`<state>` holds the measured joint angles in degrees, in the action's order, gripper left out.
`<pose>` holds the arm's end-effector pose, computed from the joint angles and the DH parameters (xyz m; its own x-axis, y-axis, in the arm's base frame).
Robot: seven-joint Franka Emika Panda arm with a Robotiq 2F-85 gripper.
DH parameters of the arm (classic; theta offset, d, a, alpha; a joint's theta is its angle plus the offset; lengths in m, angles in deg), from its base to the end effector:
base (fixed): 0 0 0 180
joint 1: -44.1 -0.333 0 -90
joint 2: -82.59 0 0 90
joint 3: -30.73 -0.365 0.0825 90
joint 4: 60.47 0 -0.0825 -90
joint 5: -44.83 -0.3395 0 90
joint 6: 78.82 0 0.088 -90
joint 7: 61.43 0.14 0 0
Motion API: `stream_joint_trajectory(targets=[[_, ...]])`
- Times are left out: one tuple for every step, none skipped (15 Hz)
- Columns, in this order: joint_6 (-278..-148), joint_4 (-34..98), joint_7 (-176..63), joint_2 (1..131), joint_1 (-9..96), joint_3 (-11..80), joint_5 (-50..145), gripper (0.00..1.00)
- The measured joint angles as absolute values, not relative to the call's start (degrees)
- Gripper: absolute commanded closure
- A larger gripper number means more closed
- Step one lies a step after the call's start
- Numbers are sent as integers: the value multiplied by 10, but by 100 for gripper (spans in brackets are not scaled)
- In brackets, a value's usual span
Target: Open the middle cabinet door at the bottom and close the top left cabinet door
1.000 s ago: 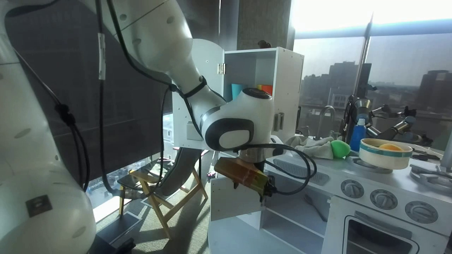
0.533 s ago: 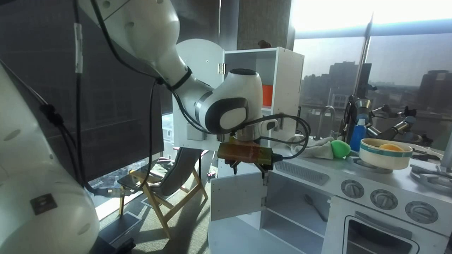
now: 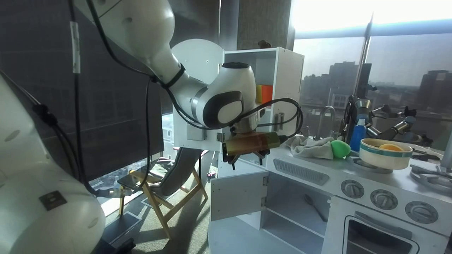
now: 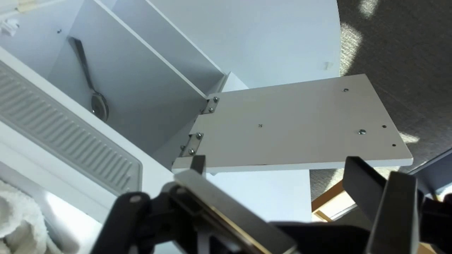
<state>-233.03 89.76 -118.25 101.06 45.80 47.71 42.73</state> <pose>0.3842 -0.1348 0.4391 0.7470 0.5936 0.2994 0.5433 -0.8046 0.2398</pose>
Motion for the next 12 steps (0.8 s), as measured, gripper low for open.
stream_joint_trajectory(targets=[[-2331, 898, -1214, 1012, 448, 484, 421, 0], [-2331, 899, -1246, 1014, 439, 491, 415, 0], [-2336, 899, -1273, 1016, 431, 497, 407, 0], [-2346, 899, -1295, 1016, 425, 503, 396, 0], [-2353, 899, -1311, 1016, 421, 507, 388, 0], [-2356, 899, -1317, 1016, 420, 510, 386, 0], [-2356, 899, -1320, 1016, 419, 511, 386, 0], [-2356, 899, -1322, 1016, 419, 512, 386, 0], [-2356, 899, -1323, 1016, 419, 512, 386, 0], [-2356, 899, -1324, 1016, 419, 512, 386, 0], [-2357, 899, -1324, 1016, 418, 512, 386, 0], [-2357, 899, -1324, 1016, 418, 512, 386, 0]])
